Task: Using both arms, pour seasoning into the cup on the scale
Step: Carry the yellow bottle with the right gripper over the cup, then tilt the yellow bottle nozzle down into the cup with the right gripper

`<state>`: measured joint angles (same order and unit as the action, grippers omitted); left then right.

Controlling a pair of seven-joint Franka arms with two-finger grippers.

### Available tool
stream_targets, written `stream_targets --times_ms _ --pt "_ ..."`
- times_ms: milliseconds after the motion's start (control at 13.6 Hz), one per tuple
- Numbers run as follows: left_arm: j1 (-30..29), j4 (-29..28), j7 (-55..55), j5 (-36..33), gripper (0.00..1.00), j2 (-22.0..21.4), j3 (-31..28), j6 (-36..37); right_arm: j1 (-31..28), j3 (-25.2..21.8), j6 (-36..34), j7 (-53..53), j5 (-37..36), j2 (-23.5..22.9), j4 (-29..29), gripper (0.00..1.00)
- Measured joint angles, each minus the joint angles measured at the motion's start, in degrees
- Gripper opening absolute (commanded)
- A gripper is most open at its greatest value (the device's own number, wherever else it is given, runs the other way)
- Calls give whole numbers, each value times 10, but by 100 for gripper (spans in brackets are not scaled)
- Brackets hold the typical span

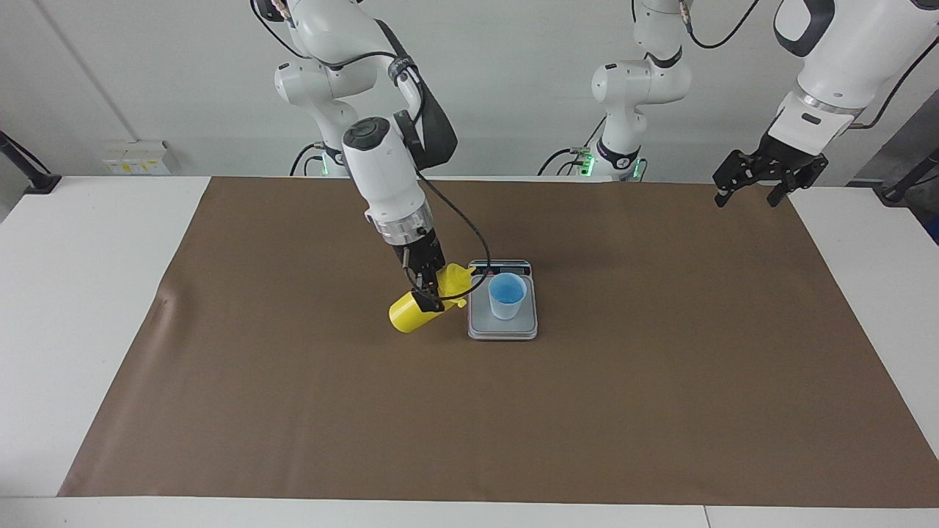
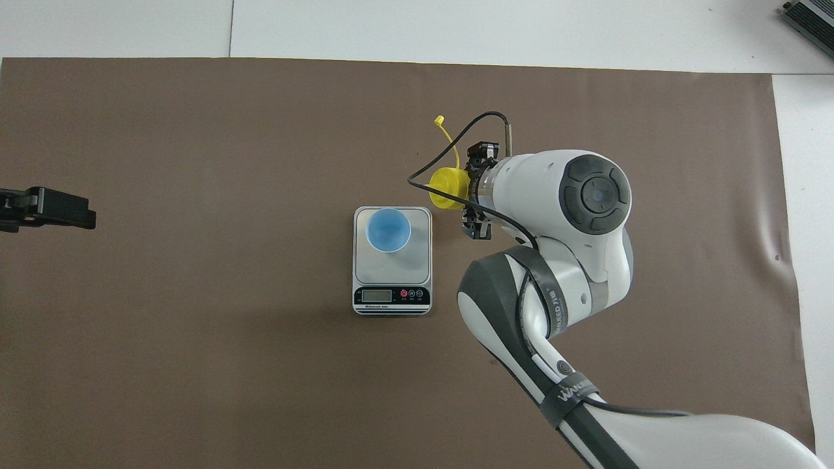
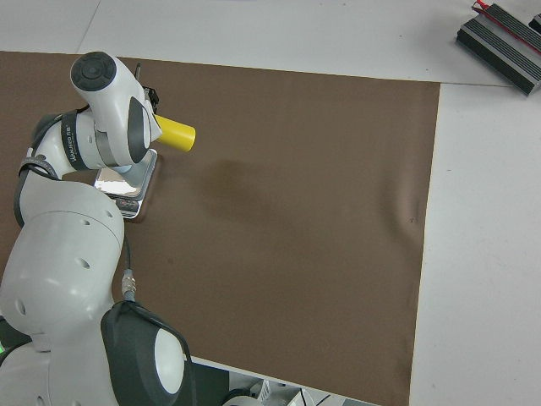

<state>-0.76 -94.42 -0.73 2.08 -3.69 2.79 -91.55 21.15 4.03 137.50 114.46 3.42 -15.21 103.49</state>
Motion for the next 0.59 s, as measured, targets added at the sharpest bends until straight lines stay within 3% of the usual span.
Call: stream_targets --times_ms 587 --pt "0 0 0 0 100 0 4 -1 53 0 0 79 -208 -24 -18 0"
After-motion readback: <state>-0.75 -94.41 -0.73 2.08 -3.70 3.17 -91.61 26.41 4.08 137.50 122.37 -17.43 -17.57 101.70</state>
